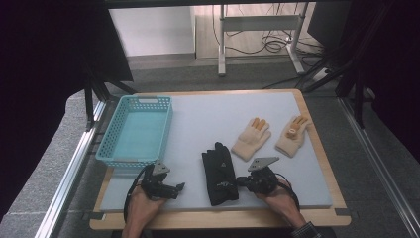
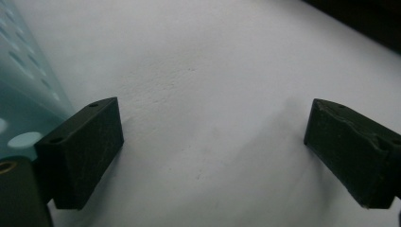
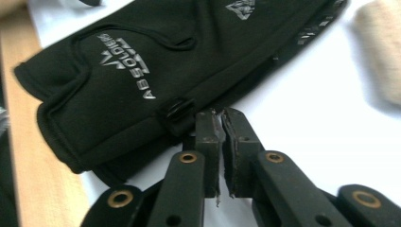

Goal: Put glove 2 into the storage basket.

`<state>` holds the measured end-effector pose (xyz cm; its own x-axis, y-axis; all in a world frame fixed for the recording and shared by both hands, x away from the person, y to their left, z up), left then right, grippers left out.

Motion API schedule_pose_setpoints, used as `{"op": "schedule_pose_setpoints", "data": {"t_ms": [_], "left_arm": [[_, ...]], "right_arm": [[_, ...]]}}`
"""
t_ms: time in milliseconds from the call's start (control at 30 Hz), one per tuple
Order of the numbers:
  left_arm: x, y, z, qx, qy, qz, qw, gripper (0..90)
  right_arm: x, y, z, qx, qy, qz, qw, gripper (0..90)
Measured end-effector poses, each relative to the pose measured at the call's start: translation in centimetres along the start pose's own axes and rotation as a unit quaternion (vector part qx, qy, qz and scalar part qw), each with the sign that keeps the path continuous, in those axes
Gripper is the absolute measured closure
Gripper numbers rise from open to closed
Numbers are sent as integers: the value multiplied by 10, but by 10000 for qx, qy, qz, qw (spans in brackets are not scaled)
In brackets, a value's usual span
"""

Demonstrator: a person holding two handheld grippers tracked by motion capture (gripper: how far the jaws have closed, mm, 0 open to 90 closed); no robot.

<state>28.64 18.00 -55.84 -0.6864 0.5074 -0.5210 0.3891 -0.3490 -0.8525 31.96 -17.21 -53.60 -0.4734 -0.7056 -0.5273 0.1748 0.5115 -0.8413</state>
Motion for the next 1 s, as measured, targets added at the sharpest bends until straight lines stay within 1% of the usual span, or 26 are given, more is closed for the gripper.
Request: {"op": "schedule_pose_setpoints", "data": {"t_ms": [100,333,467,567,633,800,933,1000], "left_arm": [[2,-1,-3,68,87,26,9999,84],[2,-1,-2,55,75,77,9999,85],[2,-1,-3,70,70,76,9999,85],[3,-1,-2,57,56,65,9999,85],[4,-2,-2,51,12,68,10000,84],[8,-3,-2,39,-22,118,9999,89],[8,-3,-1,25,-34,133,9999,86],[8,-3,-1,20,-46,138,9999,83]], "right_arm": [[-3,3,-4,-64,-62,10,10000,851],[-12,15,-17,-259,-141,65,9995,839],[-21,22,-23,-350,-190,58,9992,824],[-27,28,-28,-354,-237,65,9991,814],[-33,33,-32,-350,-248,92,9990,808],[-43,43,-38,-392,-193,179,9989,799],[-43,41,-40,-316,-267,116,9991,786],[-39,34,-39,-227,-293,127,9992,768]]}}
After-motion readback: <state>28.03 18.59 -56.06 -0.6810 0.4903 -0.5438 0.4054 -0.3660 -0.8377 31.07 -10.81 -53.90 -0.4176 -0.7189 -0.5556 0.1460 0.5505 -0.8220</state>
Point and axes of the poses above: each handheld gripper's, and its own axes: y roughly forward along the jaws, x roughly out of its underside, z roughly to its right, the point moved 1 cm from there along y, roughly forward along the jaws, and after that the axes turned 13 degrees about -z, right-handed, at the moved point
